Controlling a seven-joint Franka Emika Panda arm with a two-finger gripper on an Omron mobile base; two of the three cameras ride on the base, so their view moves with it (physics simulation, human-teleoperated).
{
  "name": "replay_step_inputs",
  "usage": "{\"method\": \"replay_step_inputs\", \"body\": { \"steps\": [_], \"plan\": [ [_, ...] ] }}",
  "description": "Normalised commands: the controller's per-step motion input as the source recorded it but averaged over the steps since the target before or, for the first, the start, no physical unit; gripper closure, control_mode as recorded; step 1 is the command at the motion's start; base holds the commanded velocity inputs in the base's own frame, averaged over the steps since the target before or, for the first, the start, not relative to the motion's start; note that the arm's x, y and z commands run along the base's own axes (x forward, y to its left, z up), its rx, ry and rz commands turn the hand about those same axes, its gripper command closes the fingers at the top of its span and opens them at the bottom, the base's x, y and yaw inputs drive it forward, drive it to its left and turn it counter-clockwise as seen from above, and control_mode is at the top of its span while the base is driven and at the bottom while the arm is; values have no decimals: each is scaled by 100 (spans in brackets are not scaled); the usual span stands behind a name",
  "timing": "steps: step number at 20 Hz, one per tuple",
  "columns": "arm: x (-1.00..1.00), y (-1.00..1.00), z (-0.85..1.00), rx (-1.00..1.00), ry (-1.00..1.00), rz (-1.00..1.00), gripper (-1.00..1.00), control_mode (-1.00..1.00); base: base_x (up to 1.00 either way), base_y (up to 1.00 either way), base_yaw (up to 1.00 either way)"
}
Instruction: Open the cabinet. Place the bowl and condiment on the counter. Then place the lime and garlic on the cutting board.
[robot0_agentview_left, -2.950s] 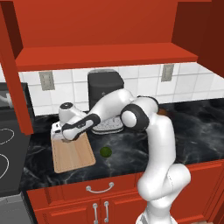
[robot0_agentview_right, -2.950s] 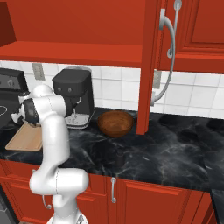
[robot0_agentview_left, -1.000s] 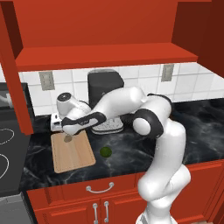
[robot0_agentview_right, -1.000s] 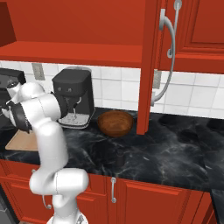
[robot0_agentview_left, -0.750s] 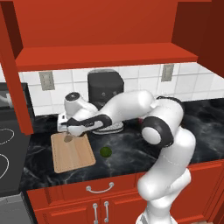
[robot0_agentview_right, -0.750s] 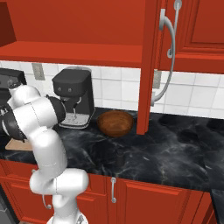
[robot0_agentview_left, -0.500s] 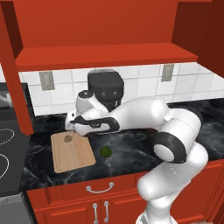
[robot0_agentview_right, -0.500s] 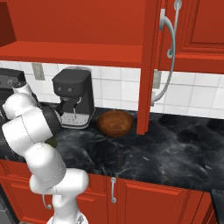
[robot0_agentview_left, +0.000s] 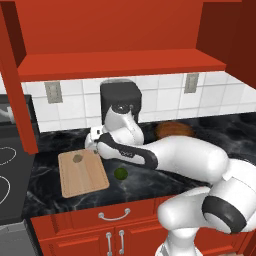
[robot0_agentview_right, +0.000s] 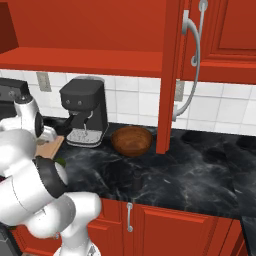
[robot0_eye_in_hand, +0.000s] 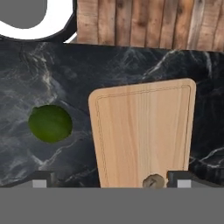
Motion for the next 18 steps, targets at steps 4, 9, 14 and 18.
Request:
{"method": "replay_step_inputs", "body": {
  "steps": [4, 9, 14, 18],
  "plan": [
    [-47, 0, 16, 0, 0, 7, -100, -100, 0, 0, 0],
    [-15, -3, 48, 0, -1, 6, -100, -100, 0, 0, 0],
    [-5, -13, 34, 0, -1, 0, -100, -100, 0, 0, 0],
    [-7, -22, 5, 0, -2, 0, -100, -100, 0, 0, 0]
  ]
}}
